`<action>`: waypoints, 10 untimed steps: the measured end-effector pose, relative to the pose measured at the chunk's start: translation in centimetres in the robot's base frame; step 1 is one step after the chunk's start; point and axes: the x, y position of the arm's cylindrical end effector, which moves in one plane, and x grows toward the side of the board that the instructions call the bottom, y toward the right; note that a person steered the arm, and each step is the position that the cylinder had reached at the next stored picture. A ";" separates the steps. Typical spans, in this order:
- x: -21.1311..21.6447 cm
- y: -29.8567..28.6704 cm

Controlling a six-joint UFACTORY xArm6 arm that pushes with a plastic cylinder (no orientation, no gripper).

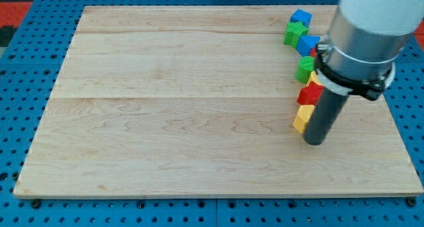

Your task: Adjust the blocks in a vertical line

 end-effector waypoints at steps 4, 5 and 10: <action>-1.6 1.2; -3.1 -2.3; -8.3 -2.2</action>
